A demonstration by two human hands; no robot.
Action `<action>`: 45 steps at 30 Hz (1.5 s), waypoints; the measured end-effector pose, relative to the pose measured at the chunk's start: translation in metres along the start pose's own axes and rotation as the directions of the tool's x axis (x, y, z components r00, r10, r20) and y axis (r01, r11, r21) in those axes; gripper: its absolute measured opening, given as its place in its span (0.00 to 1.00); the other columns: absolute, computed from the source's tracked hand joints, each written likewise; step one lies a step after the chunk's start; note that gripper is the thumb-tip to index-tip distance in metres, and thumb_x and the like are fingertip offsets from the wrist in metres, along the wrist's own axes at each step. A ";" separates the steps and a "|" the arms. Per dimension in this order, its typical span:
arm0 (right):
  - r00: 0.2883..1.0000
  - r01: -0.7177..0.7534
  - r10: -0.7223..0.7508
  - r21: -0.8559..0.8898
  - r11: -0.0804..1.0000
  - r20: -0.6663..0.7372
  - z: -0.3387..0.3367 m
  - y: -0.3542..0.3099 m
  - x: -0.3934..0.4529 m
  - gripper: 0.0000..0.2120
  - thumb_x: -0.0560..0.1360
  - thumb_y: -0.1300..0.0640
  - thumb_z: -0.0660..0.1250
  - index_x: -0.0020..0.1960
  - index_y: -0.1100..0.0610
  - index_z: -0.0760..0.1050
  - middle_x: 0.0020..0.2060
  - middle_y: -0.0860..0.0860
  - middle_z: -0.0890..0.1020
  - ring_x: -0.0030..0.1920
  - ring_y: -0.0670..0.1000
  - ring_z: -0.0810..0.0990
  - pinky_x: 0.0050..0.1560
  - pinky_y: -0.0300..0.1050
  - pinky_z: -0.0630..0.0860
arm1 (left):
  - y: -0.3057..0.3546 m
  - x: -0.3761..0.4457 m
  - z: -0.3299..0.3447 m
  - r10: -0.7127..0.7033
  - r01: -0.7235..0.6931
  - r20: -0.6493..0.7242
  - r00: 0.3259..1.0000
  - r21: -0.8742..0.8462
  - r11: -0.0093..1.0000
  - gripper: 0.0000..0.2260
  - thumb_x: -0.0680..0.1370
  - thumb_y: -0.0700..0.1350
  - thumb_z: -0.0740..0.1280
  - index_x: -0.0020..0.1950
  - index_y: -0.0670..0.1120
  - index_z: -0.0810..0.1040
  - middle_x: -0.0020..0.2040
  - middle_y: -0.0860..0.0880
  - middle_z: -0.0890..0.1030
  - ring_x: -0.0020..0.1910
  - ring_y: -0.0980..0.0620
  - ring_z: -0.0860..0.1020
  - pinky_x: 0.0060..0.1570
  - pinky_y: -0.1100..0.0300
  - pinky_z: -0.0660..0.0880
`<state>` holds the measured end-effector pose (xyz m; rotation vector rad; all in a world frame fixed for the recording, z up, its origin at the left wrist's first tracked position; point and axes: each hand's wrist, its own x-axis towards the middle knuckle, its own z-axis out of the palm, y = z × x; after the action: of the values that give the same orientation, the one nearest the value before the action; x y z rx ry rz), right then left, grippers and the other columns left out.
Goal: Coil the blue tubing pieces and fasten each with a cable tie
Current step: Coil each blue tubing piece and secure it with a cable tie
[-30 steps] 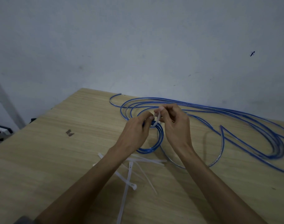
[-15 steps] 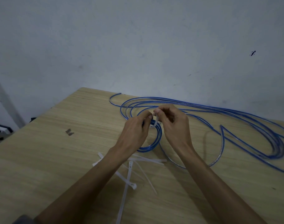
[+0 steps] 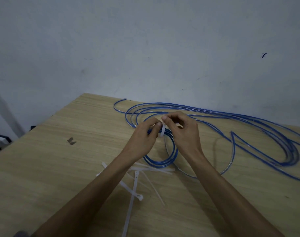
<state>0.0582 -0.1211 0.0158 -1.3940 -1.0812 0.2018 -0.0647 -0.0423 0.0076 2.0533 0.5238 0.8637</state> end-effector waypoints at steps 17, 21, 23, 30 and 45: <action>0.996 -0.069 0.072 -0.061 0.996 0.052 -0.018 0.005 0.012 0.08 0.84 0.55 0.63 0.48 0.58 0.73 0.33 0.55 0.83 0.29 0.51 0.82 0.33 0.41 0.79 | 0.002 -0.005 0.007 0.011 -0.010 0.135 0.991 -0.011 1.000 0.13 0.86 0.46 0.57 0.47 0.42 0.77 0.32 0.54 0.69 0.28 0.59 0.65 0.32 0.66 0.64; 0.998 -0.017 0.026 -0.168 0.986 0.052 -0.021 0.008 0.013 0.08 0.83 0.53 0.64 0.49 0.57 0.75 0.38 0.53 0.83 0.28 0.48 0.80 0.30 0.38 0.76 | 0.004 -0.008 0.012 -0.077 0.085 0.112 0.991 -0.068 0.994 0.10 0.86 0.49 0.57 0.56 0.47 0.77 0.30 0.58 0.73 0.28 0.61 0.68 0.32 0.67 0.65; 0.999 0.014 -0.006 -0.219 0.976 0.039 -0.021 0.009 0.013 0.07 0.82 0.53 0.66 0.49 0.56 0.76 0.42 0.50 0.82 0.31 0.49 0.80 0.31 0.35 0.74 | 0.008 -0.008 0.011 -0.083 0.091 0.086 0.993 -0.095 0.991 0.11 0.86 0.48 0.57 0.62 0.48 0.76 0.30 0.64 0.75 0.28 0.62 0.70 0.31 0.70 0.65; 0.998 0.001 0.006 -0.103 0.995 0.065 -0.022 0.002 0.015 0.09 0.81 0.55 0.68 0.47 0.60 0.78 0.40 0.55 0.82 0.27 0.47 0.78 0.32 0.36 0.75 | 0.003 -0.008 0.018 -0.195 0.209 0.100 0.976 -0.169 0.963 0.08 0.85 0.49 0.59 0.56 0.50 0.77 0.26 0.58 0.70 0.26 0.58 0.64 0.31 0.60 0.63; 0.993 0.070 -0.055 -0.139 0.988 0.108 -0.021 0.007 0.014 0.05 0.80 0.57 0.69 0.48 0.59 0.79 0.38 0.54 0.81 0.29 0.46 0.78 0.32 0.34 0.75 | 0.010 -0.010 0.018 -0.147 0.160 0.076 0.986 -0.216 0.963 0.14 0.85 0.50 0.60 0.53 0.44 0.82 0.25 0.59 0.69 0.25 0.58 0.62 0.30 0.65 0.62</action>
<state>0.0836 -0.1247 0.0205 -1.4878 -1.2443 0.1555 -0.0576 -0.0645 0.0044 1.8044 0.5222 0.7320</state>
